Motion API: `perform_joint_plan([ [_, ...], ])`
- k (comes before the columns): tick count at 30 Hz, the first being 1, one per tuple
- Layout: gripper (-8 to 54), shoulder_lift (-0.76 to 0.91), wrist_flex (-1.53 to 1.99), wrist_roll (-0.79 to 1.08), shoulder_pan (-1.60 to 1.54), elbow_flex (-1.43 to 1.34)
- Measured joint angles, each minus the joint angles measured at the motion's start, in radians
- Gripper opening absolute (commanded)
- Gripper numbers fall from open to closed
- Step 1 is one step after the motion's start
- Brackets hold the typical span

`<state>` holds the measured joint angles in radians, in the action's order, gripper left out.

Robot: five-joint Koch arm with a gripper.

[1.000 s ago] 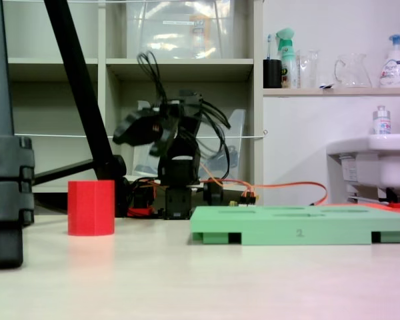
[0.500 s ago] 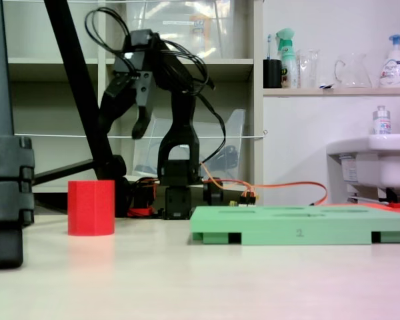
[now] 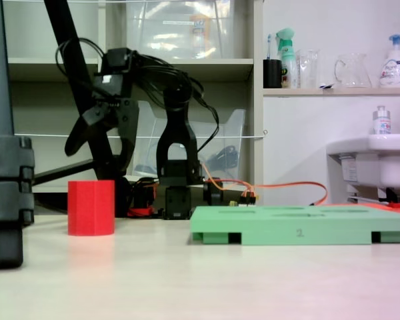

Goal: Put the octagonal pillar block into the corresponding hole

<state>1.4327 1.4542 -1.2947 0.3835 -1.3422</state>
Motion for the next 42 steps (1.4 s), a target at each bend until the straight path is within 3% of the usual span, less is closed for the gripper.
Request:
perform_joint_plan([
  [30,51.9,-0.256,-0.129,-0.031,-0.02,0.051],
  [31,50.5,-0.258,-0.127,-0.046,-0.021,0.051],
  [32,45.3,-0.258,-0.124,-0.064,-0.026,0.051],
  [33,35.2,-0.262,-0.118,-0.081,-0.029,0.052],
  [34,31.5,-0.265,-0.107,-0.092,-0.029,0.064],
  [42,23.3,-0.281,-0.02,-0.127,-0.052,0.11],
])
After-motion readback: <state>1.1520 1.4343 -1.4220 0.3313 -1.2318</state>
